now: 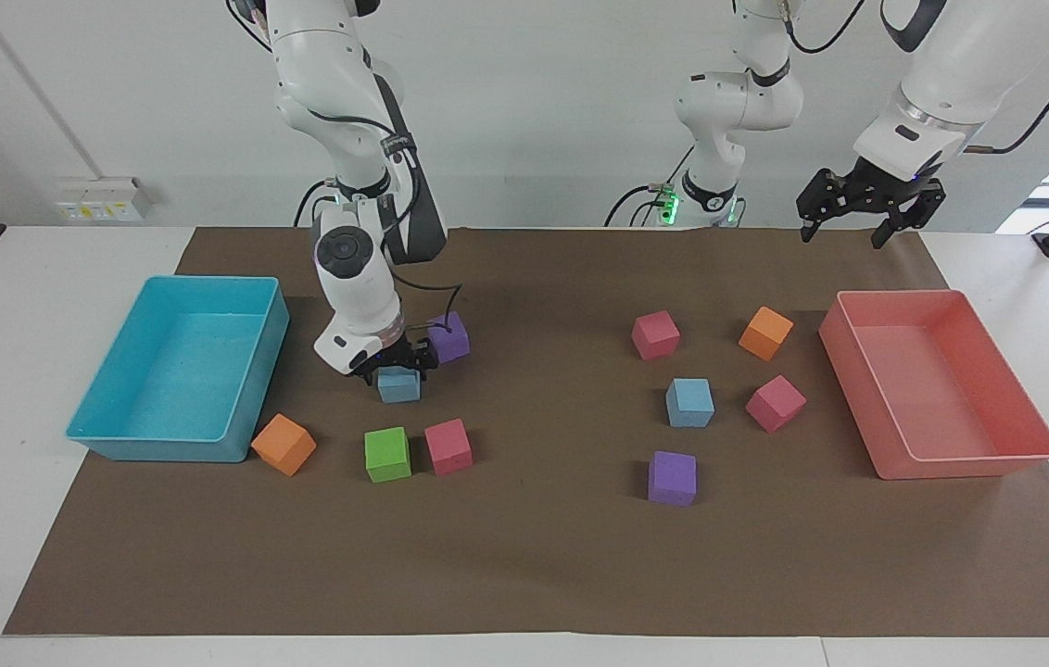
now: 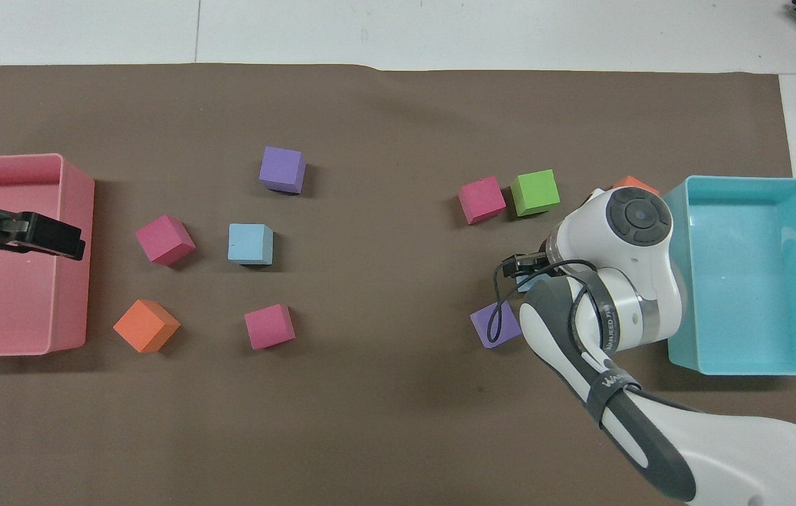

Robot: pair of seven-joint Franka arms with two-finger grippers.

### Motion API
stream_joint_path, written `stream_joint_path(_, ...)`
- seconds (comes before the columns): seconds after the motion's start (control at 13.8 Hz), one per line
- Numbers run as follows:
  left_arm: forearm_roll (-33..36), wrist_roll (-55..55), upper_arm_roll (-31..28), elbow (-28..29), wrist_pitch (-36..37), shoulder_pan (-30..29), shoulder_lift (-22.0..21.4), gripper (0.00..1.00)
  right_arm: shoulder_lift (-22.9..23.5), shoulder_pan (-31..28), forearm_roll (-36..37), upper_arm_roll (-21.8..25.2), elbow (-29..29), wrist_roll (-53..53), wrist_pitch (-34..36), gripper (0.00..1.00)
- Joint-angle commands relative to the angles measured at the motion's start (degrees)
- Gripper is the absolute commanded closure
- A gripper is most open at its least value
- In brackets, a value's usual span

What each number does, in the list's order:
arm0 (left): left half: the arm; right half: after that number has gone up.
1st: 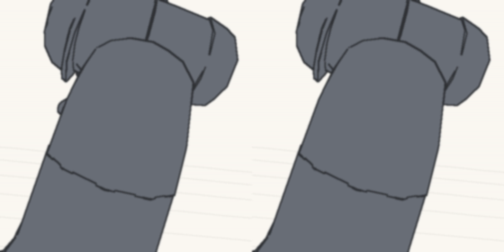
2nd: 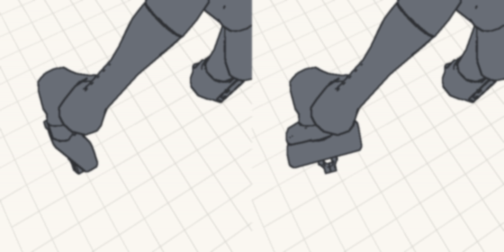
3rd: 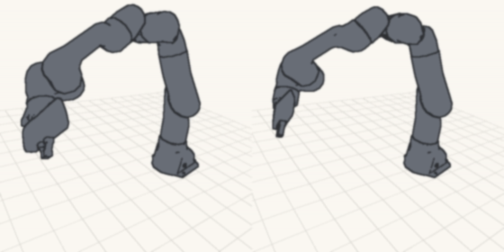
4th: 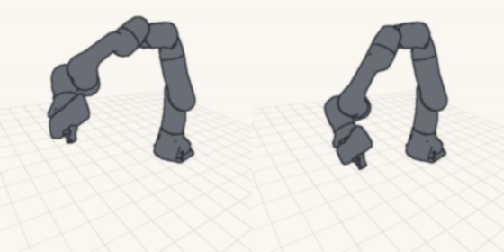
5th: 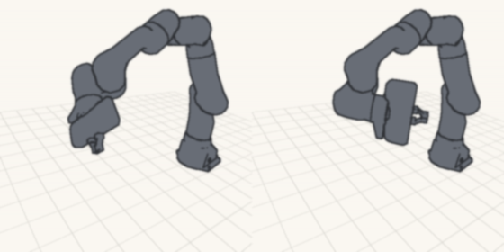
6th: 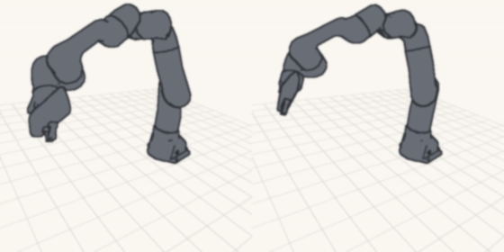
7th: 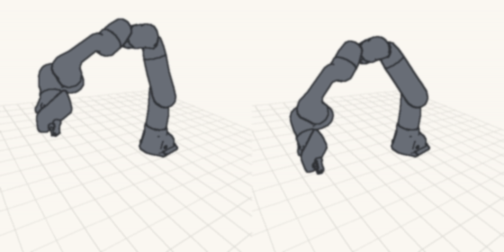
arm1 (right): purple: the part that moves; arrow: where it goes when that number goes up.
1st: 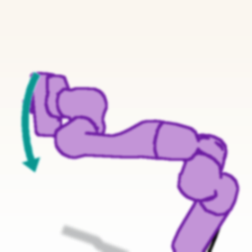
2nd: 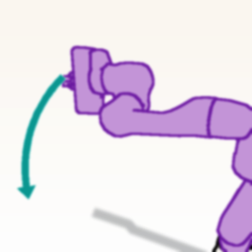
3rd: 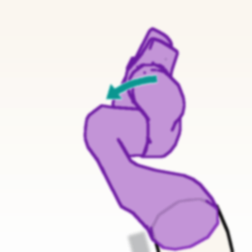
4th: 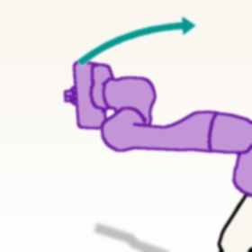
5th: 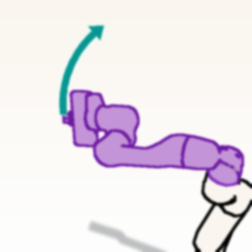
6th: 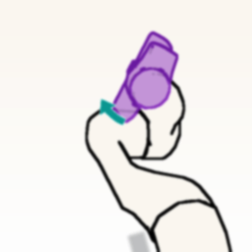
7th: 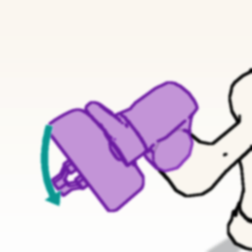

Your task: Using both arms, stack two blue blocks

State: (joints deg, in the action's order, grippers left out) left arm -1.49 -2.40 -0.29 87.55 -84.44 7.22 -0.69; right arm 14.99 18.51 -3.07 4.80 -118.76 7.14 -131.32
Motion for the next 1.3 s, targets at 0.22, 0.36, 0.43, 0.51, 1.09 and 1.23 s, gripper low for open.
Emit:
stream_joint_path(0.22,-0.8,-0.1,-0.2,-0.3,-0.8,-0.3,-0.1,0.0,0.4,1.3,-0.3,-0.1,-1.9,0.2,-1.8,0.0)
stream_joint_path(0.36,-0.8,-0.1,-0.2,-0.3,-0.8,-0.4,-0.1,0.0,0.2,1.5,-0.3,-0.1,-2.1,0.2,-0.8,0.0)
stream_joint_path(0.43,-0.8,-0.1,-0.2,-0.3,-0.8,-0.4,-0.1,0.0,0.2,1.5,-0.3,-0.1,-2.1,0.2,-0.7,0.0)
stream_joint_path(0.51,-0.8,-0.1,-0.2,-0.3,-0.8,-0.4,-0.1,0.0,0.2,1.5,-0.3,-0.1,-2.1,0.1,-0.7,0.0)
stream_joint_path(1.09,-0.8,-0.1,-0.2,-0.3,-0.8,0.0,-0.1,0.0,-0.3,0.8,0.0,0.0,-2.1,-1.0,1.2,0.0)
stream_joint_path(1.23,-0.8,-0.1,-0.2,-0.3,-0.8,0.2,-0.1,0.0,-0.3,0.7,0.0,0.0,-2.1,-1.2,1.2,0.0)
